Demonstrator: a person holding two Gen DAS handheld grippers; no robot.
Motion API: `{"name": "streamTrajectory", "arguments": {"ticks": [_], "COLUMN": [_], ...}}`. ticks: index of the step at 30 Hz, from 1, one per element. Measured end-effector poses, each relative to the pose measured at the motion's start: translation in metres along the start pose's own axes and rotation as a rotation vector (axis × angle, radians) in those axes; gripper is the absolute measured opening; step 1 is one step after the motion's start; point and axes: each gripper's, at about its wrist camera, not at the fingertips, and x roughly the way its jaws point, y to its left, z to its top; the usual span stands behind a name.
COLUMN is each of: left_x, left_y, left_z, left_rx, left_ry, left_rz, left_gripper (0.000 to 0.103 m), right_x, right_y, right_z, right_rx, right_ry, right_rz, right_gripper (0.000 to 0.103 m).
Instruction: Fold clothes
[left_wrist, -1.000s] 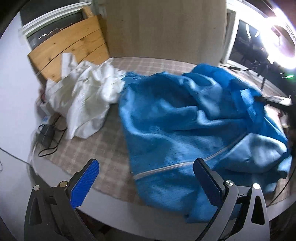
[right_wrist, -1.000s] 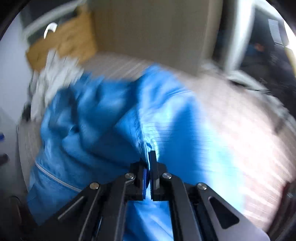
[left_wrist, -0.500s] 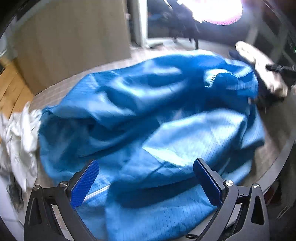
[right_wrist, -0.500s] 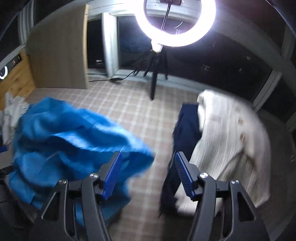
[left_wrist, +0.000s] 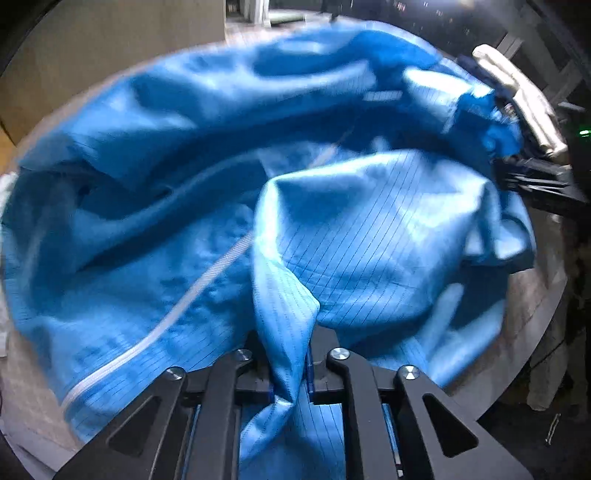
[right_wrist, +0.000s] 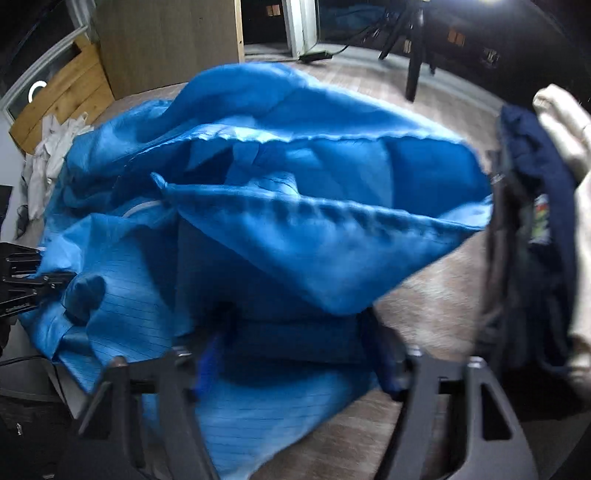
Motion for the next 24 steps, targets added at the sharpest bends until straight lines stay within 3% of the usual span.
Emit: {"name": "streamTrajectory", "arguments": {"ticks": [4, 7, 11, 14, 16, 18, 19, 21, 24], "left_x": [-0.060, -0.116, -0.180, -0.211, -0.216, -0.208, -0.201, -0.185, -0.166], "left_y": [0.027, 0.058, 0.118, 0.172, 0.216, 0.249, 0.260, 0.266, 0.241], "left_z": [-0.008, -0.014, -0.032, -0.049, -0.059, -0.067, -0.070, -0.073, -0.065], "left_rx": [-0.091, -0.143, -0.216, -0.287, -0.340, -0.370, -0.380, -0.386, -0.324], "left_ry": [-0.117, -0.217, -0.326, -0.364, -0.330, -0.253, -0.221, -0.174, -0.177], "left_rz": [-0.026, 0.034, 0.199, 0.332, 0.445, 0.547, 0.583, 0.610, 0.527], "left_gripper": [0.005, 0.005, 0.005, 0.005, 0.006, 0.009, 0.015, 0.017, 0.029], "right_x": [-0.030, -0.071, -0.115, -0.112, -0.099, -0.100, -0.103, -0.105, -0.105], "right_y": [0.001, 0.016, 0.060, 0.112, 0.149, 0.168, 0.168, 0.158, 0.151], "right_z": [-0.002, 0.002, 0.015, 0.027, 0.030, 0.023, 0.019, 0.014, 0.016], "right_rx": [0.031, 0.021, 0.004, -0.029, -0.084, -0.169, -0.199, -0.234, -0.261], "right_ry": [-0.041, -0.114, -0.216, -0.206, -0.136, -0.130, -0.139, -0.156, -0.171], "right_rz": [0.094, 0.159, 0.286, 0.389, 0.404, 0.313, 0.265, 0.152, 0.069], "right_gripper": [0.003, 0.003, 0.003, 0.004, 0.020, 0.029, 0.041, 0.062, 0.063]}}
